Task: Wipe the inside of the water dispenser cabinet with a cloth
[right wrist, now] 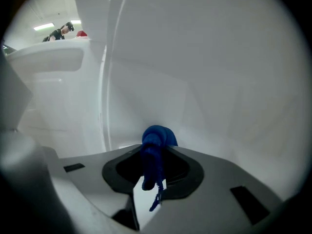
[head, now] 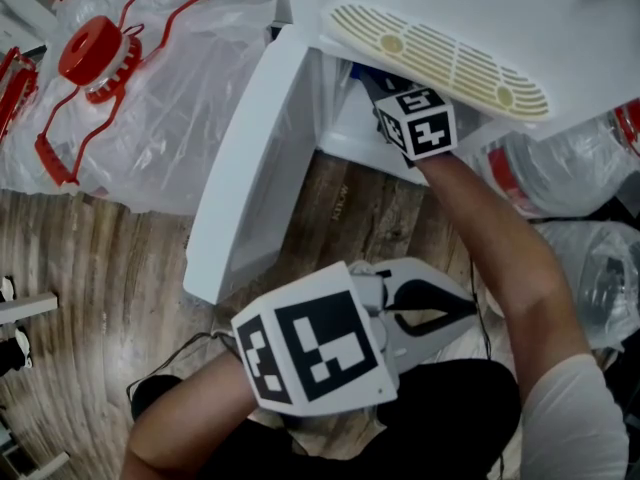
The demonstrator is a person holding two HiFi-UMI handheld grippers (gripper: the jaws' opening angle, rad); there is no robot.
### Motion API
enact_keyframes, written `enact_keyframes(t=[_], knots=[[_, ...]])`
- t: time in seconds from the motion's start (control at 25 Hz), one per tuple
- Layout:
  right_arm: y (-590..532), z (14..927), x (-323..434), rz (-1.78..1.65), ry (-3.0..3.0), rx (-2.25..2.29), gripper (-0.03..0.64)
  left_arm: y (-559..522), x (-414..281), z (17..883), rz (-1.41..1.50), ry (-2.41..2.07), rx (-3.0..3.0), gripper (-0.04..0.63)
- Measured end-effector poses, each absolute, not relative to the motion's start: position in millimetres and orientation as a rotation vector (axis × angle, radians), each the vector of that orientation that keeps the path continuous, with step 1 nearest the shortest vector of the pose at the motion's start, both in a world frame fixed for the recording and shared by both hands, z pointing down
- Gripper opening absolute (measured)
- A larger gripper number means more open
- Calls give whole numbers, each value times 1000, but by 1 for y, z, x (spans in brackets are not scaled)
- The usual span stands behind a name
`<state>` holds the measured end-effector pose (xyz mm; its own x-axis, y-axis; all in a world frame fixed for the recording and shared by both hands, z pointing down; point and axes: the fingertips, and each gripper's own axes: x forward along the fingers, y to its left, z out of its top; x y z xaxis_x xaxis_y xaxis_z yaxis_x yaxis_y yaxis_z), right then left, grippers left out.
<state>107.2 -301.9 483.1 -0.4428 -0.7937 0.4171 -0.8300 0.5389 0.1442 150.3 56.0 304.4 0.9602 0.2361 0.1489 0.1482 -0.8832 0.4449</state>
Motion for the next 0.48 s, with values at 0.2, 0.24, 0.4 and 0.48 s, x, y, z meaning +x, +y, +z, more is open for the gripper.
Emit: enact_keyframes(t=[0.2, 0.24, 0.4, 0.48], knots=[[-277, 477, 99, 88, -2372, 1268, 84, 59, 151, 304, 279, 285, 2670, 3], [-272, 475, 96, 86, -2381, 1254, 84, 59, 151, 304, 278, 286, 2672, 3], [-260, 463, 97, 79, -2407, 1255, 84, 59, 149, 302, 272, 285, 2674, 3], [-264, 454, 106, 66, -2395, 1311, 84, 59, 148, 301, 270, 287, 2676, 3]])
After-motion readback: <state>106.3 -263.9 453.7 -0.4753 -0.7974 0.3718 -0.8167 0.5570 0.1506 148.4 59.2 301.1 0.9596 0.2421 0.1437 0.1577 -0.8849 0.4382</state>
